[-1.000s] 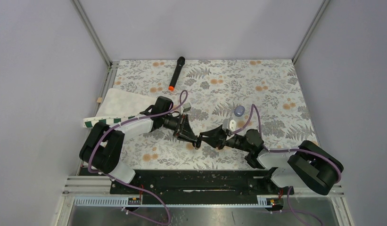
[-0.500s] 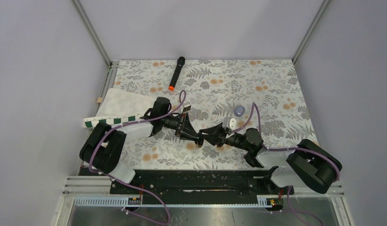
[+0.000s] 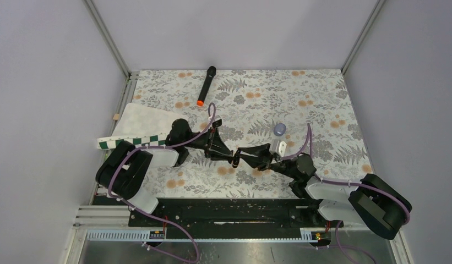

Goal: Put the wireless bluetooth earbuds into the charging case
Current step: Insert the right earbud into the right side groove of the charging case.

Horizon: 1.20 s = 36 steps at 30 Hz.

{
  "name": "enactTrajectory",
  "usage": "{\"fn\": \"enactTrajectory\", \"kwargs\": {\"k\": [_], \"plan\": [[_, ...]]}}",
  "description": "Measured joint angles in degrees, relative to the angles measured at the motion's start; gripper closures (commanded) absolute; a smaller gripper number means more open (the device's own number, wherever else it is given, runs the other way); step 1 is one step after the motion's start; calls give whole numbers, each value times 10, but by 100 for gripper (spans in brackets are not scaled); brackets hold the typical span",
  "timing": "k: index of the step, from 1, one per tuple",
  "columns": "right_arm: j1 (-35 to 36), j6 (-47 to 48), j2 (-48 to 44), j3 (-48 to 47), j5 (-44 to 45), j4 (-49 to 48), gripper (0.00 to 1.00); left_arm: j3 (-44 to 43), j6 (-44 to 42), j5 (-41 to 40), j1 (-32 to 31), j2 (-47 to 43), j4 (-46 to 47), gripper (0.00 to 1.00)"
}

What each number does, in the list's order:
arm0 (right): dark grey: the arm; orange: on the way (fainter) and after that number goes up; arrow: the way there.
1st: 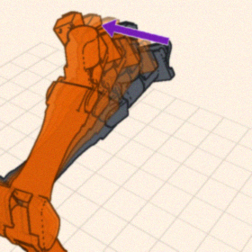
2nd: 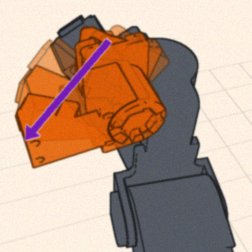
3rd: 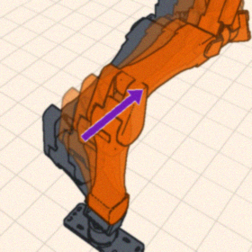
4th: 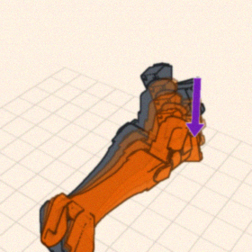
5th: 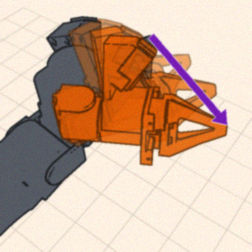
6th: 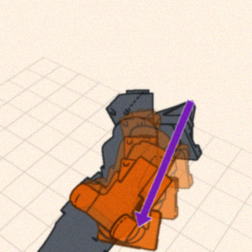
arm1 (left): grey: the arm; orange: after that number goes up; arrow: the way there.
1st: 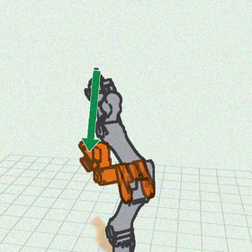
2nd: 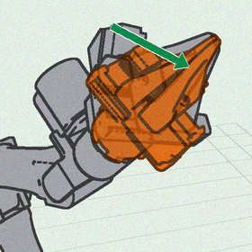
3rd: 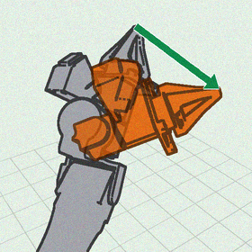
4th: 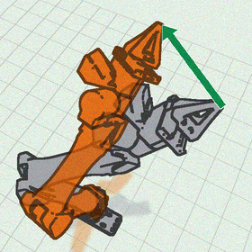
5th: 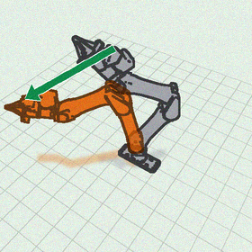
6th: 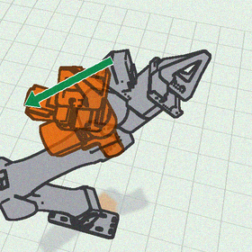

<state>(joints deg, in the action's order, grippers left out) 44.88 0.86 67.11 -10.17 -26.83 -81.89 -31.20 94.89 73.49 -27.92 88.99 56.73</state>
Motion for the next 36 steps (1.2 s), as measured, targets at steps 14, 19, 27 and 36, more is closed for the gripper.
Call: {"fn": "enactTrajectory", "kwargs": {"k": [14, 19, 27, 36], "plan": [[0, -2, -7, -5, 2, -30, 100, 7, 141, 1, -10, 28, 181, 100], [0, -7, -7, -10, -2, -29, 100, 7, 147, 2, -10, 28, 189, 100], [0, -23, -3, -17, -21, -26, 100, 7, 151, 2, -10, 28, 202, 100], [0, -22, 5, -17, -23, -28, 100, 7, 152, 3, -13, 29, 201, 100]]}}
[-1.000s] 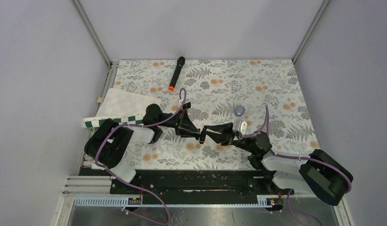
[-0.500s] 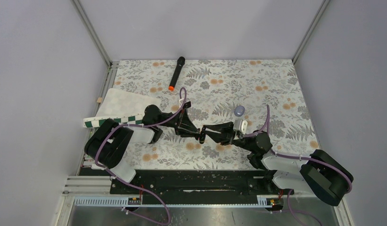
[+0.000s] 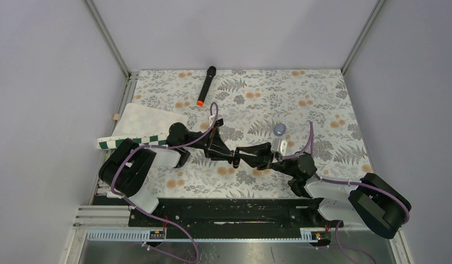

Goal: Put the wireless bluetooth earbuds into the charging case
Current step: Insert the right earbud into the right side groove of the charging case.

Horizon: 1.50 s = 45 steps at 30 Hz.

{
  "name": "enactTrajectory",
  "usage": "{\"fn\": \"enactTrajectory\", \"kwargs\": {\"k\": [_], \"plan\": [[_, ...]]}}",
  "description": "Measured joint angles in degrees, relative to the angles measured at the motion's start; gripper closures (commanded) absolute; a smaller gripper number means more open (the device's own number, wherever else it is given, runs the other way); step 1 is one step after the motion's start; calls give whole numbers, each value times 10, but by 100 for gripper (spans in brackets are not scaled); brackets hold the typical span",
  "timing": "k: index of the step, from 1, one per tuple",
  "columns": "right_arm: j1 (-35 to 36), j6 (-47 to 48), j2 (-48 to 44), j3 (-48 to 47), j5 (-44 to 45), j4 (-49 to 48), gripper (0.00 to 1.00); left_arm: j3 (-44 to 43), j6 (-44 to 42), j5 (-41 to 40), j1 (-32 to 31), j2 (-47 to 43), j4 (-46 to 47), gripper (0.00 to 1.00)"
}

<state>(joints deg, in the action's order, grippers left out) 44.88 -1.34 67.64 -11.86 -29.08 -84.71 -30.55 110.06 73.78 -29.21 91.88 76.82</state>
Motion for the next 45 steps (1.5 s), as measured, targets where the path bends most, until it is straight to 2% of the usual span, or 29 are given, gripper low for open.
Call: {"fn": "enactTrajectory", "kwargs": {"k": [30, 45], "plan": [[-3, 6, -23, 13, -44, 1, 100, -6, 15, 22, -6, 0, 0, 100], [10, 64, -57, -1, -33, 82, 100, -17, 19, 27, -5, 1, -4, 100]]}}
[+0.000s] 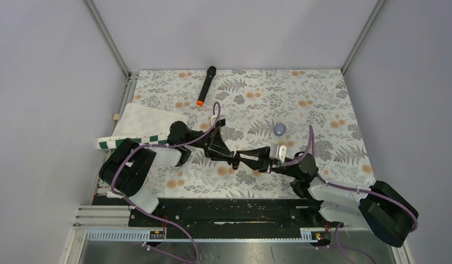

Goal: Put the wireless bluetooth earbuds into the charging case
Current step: Insert the right earbud into the right side groove of the charging case.

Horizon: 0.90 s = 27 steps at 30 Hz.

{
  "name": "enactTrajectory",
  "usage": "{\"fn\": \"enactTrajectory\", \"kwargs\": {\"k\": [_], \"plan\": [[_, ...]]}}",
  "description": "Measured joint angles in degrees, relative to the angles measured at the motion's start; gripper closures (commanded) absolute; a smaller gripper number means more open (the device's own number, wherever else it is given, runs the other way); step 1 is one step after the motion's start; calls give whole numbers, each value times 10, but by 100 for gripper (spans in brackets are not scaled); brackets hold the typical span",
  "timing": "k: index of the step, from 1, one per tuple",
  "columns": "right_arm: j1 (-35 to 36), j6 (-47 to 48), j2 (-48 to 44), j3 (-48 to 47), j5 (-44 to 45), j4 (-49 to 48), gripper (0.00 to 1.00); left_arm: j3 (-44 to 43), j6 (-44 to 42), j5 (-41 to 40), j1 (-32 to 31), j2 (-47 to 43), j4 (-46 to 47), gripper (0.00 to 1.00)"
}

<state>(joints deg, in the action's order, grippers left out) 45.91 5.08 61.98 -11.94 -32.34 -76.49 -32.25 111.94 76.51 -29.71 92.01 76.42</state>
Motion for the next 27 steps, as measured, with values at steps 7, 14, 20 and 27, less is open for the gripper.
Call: {"fn": "enactTrajectory", "kwargs": {"k": [7, 14, 20, 27], "plan": [[3, 15, -14, 0, 10, 24, 100, 0, 0, -1, 1, 0, 0, 100], [5, 14, -15, -4, 14, 35, 90, 0, 0, -1, 3, 0, 0, 100], [5, 3, -7, -4, 15, 23, 80, 0, 0, 0, 4, 0, 0, 100], [5, -9, -9, -4, 19, 22, 63, 0, 0, 0, 4, 0, 0, 100]]}}
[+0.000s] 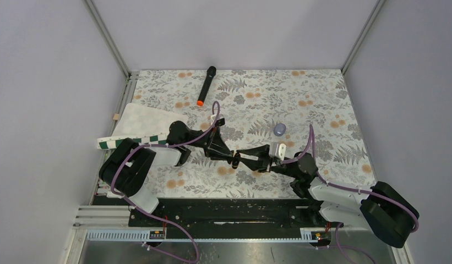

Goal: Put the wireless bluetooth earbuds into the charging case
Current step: Insert the right earbud into the right side groove of the charging case.

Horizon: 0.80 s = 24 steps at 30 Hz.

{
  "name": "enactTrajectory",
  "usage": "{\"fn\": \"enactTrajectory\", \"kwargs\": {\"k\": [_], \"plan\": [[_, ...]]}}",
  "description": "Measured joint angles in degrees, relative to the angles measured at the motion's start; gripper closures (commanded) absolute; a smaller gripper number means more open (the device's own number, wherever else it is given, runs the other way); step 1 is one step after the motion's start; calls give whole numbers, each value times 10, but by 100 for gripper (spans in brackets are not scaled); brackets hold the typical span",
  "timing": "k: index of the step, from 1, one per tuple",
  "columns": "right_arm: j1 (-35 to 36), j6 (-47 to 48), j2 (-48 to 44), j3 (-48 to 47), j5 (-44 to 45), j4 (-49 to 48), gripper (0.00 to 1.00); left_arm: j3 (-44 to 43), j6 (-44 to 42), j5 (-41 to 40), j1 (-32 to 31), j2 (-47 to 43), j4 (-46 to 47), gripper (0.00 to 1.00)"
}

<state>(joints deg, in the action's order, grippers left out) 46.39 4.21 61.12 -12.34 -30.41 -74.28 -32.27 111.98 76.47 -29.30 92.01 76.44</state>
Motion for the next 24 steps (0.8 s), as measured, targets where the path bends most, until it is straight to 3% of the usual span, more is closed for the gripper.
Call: {"fn": "enactTrajectory", "kwargs": {"k": [7, 10, 24], "plan": [[0, -20, 2, 0, 17, -6, 53, -3, 0, -1, 0, 0, 5, 100], [0, -29, 7, 0, 27, -14, 39, -3, -1, 0, 0, 0, 5, 100], [2, -72, -30, 2, 53, -5, 27, -12, -1, -13, -3, 9, 13, 100]]}}
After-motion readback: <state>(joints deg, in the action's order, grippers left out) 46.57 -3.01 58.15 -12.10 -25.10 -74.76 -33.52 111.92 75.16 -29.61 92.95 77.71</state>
